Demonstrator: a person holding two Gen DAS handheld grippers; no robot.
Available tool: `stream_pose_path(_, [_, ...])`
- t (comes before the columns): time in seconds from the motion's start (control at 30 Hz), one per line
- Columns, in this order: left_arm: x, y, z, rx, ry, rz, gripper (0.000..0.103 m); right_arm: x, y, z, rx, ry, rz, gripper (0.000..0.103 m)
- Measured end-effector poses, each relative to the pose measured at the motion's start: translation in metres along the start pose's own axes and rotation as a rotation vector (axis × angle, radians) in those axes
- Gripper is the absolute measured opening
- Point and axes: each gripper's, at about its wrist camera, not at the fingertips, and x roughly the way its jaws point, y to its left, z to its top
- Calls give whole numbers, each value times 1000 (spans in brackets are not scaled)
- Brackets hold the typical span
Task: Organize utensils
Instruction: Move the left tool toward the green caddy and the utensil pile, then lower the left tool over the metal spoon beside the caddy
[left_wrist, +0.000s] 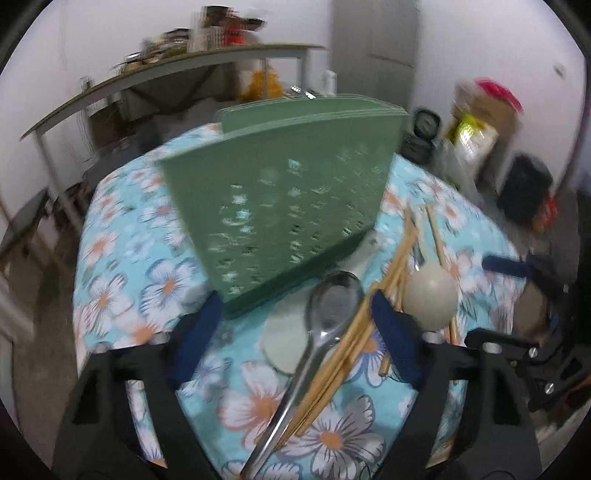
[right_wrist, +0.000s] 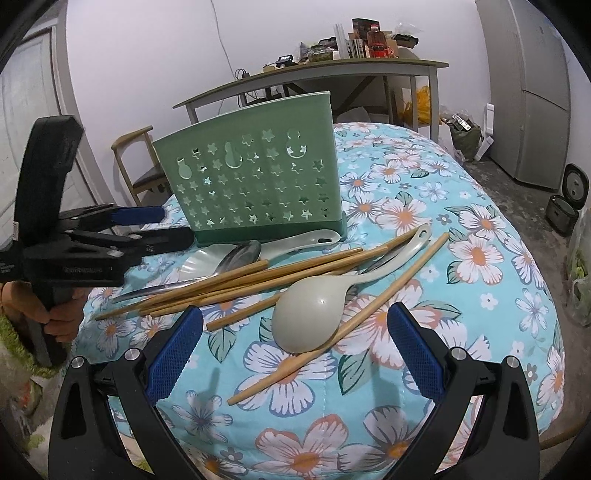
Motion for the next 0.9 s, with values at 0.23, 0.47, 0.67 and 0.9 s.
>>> stream_pose_path(0.23, [23,0,-3,35,97,-48,38,3,-4,-1,11,4,8,97])
stream_pose_path(0.47, [25,21,-6,-61,119,-87,14,8,-5,-2,15,15,22,97])
stream_pose_path(0.67, [32,14,3,-37,114,-167,14,9,-3,-3,15,20,29,97])
stream_pose_path(0.9, [61,5,5,8,174,-164,20,7,-4,-3,15,16,17,97])
